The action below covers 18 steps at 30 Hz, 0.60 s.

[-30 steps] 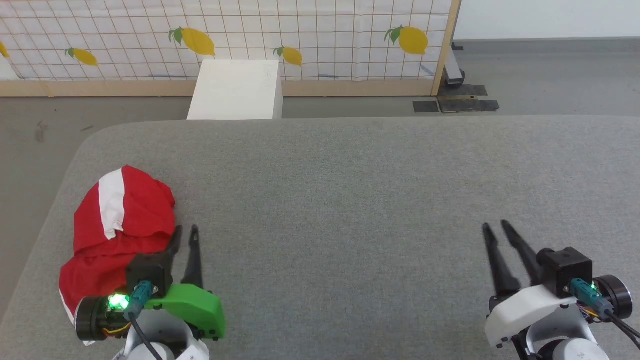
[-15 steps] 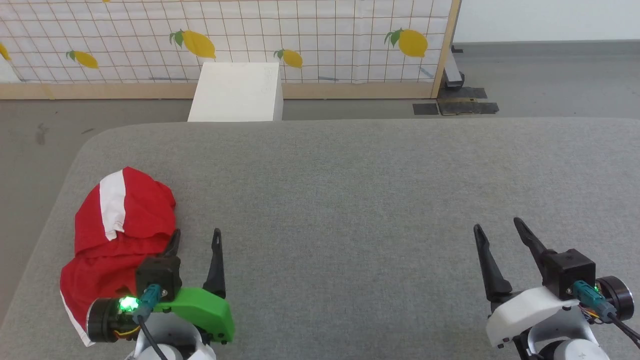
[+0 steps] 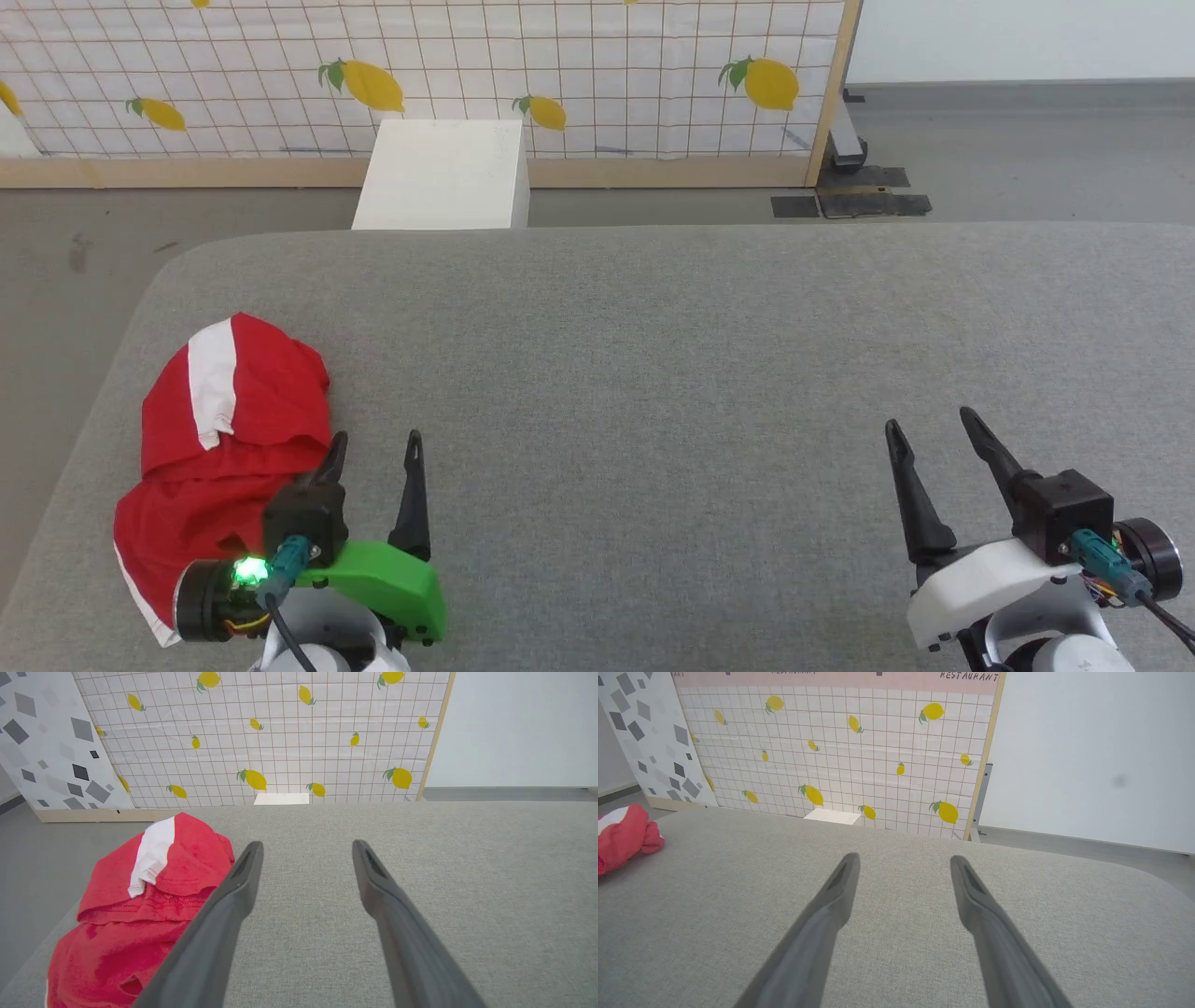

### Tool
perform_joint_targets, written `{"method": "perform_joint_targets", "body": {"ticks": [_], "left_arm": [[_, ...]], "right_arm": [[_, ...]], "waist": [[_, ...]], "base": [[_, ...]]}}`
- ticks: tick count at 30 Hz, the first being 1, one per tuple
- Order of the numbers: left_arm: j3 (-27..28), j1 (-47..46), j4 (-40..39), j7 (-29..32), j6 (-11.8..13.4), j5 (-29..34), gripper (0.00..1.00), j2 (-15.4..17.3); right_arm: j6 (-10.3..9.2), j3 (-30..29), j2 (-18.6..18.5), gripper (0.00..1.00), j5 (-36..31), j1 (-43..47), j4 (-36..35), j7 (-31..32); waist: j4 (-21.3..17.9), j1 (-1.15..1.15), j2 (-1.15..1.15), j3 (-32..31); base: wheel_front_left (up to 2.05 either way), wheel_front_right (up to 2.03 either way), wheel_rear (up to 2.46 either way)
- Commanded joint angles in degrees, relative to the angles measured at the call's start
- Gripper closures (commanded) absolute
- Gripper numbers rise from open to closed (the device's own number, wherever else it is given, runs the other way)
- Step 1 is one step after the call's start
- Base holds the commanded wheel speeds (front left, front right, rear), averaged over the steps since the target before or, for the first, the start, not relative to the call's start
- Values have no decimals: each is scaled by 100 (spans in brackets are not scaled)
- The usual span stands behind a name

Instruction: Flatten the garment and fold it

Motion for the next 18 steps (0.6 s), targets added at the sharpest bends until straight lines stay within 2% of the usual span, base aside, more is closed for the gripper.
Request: {"method": "perform_joint_targets", "body": {"ticks": [1, 18], "left_arm": [[-28, -116, 44, -65, 48, -88, 0, 1], [-13, -111, 176, -266, 40, -261, 0, 20]], "right_arm": [[-2, -4, 5, 0, 40, 18, 28, -67], [-3, -4, 8, 0, 138, 16, 150, -269]], "waist": [[1, 0, 0, 0], [18, 0, 0, -25]], "base": [[0, 0, 0], [0, 0, 0]]}}
